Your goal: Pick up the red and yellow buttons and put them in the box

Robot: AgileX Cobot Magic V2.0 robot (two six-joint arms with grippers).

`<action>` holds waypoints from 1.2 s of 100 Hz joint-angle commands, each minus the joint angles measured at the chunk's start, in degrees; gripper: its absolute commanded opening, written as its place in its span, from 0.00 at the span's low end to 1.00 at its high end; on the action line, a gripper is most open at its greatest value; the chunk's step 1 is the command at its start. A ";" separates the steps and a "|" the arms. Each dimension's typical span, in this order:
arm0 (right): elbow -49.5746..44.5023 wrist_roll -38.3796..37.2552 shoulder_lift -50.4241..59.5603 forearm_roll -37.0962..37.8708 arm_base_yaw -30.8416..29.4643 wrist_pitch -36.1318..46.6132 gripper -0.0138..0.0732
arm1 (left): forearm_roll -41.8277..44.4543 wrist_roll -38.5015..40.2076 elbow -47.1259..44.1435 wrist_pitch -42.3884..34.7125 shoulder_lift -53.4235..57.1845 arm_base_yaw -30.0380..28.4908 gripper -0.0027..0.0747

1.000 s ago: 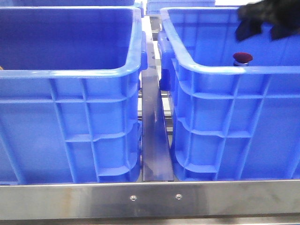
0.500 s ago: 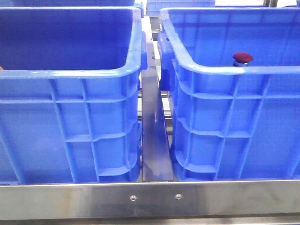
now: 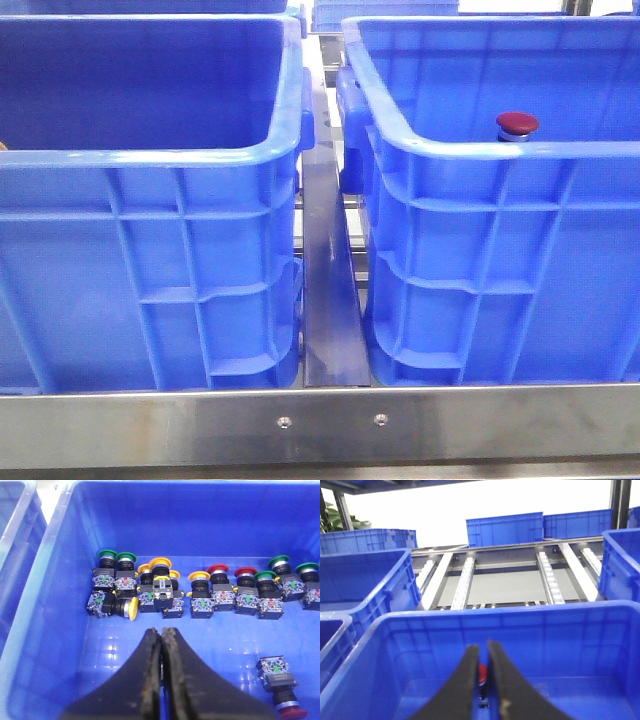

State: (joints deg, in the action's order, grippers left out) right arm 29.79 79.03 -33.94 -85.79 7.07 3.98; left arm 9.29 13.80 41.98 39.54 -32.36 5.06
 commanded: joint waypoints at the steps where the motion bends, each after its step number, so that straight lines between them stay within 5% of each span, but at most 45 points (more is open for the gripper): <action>1: 1.28 0.38 0.29 0.12 -0.37 0.14 0.08 | 0.58 0.49 1.60 -4.12 -0.13 -0.13 0.01; 17: 1.28 0.38 0.29 0.12 -0.37 -0.14 0.08 | 0.58 0.49 1.60 -4.12 -0.13 -0.13 0.02; 26: 1.28 0.38 0.29 0.12 -0.37 -0.14 0.08 | 0.58 0.49 1.60 -4.12 -0.13 -0.13 0.11; 45: 1.28 0.38 0.29 0.12 -0.37 -0.14 0.08 | 0.58 0.49 1.60 -4.12 -0.13 -0.13 0.69; 52: 1.28 0.38 0.29 0.12 -0.37 -0.14 0.08 | 0.71 0.49 1.60 -4.12 -0.26 -0.13 0.82; 77: 1.28 0.38 0.29 0.12 -0.37 -0.14 0.08 | 0.71 0.49 3.09 -5.05 -5.36 -0.13 0.84; 120: 1.28 0.38 0.29 0.12 -0.37 -0.14 0.08 | 0.71 0.49 17.76 -3.26 -33.89 -0.13 0.84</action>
State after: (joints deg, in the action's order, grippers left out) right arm 29.79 79.03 -33.84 -85.90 7.07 3.98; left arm 9.52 13.80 55.23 38.74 -61.76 5.06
